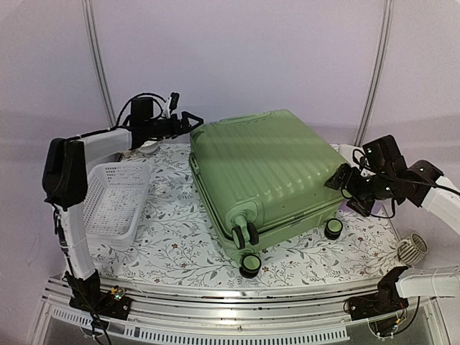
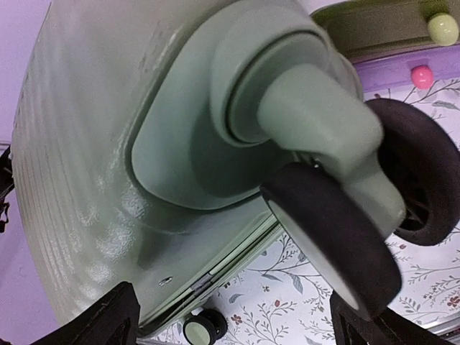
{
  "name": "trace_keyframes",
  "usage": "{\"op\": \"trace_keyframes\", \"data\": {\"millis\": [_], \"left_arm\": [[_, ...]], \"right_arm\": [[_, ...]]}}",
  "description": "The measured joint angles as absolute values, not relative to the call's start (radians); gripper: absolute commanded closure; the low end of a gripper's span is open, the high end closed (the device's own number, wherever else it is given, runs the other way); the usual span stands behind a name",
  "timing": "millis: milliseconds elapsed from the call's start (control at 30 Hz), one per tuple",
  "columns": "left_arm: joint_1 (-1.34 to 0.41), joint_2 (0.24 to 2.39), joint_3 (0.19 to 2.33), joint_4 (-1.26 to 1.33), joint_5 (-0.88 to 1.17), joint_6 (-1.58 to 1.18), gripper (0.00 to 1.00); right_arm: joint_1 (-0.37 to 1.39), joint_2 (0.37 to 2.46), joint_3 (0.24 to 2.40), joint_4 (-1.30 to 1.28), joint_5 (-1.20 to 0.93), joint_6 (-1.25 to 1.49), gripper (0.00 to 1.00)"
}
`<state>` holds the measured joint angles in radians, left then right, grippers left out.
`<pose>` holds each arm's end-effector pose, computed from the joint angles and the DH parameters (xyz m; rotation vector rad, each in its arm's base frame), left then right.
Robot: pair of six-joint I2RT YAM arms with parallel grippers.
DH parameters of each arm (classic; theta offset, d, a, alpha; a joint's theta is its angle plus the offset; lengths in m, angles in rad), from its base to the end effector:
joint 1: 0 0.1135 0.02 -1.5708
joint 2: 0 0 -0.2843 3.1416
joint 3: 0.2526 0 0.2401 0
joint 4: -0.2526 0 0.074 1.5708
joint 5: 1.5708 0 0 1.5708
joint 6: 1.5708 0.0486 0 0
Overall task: Open, take out, and arrange the luggage
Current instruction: Rotate the luggage at the center of the board.
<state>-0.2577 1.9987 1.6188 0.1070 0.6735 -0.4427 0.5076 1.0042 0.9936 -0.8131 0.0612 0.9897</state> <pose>0.4603 -0.1527 0.3115 0.3206 1.9008 -1.0975 0.1620 0.0867 0.3210 0.6227 2.4078 0.6077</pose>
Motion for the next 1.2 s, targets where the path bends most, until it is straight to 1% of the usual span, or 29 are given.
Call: {"op": "trace_keyframes", "data": {"millis": [167, 333, 600, 767, 1000, 1067, 1200], "left_arm": [[-0.255, 2.091, 1.631, 0.151, 0.731, -0.495, 0.02], [-0.251, 2.14, 1.71, 0.16, 0.753, -0.506, 0.02], [-0.25, 2.232, 1.836, 0.15, 0.762, -0.509, 0.07], [-0.253, 2.243, 1.843, 0.139, 0.826, -0.511, 0.09], [-0.253, 2.155, 1.713, 0.155, 0.851, -0.486, 0.12], [-0.245, 2.101, 1.624, 0.197, 0.835, -0.479, 0.12], [-0.219, 1.925, 1.36, 0.314, 0.818, -0.509, 0.13]], "right_arm": [[0.509, 0.995, 0.956, -0.746, -0.009, 0.947, 0.06], [0.51, 0.994, 0.949, -0.697, -0.052, 0.918, 0.06], [0.511, 1.028, 0.941, -0.572, -0.149, 0.885, 0.06], [0.511, 1.054, 0.941, -0.512, -0.184, 0.867, 0.07], [0.512, 1.131, 0.932, -0.493, -0.255, 0.841, 0.11], [0.523, 1.142, 0.932, -0.484, -0.276, 0.841, 0.11], [0.572, 1.179, 0.944, -0.467, -0.286, 0.837, 0.11]]}}
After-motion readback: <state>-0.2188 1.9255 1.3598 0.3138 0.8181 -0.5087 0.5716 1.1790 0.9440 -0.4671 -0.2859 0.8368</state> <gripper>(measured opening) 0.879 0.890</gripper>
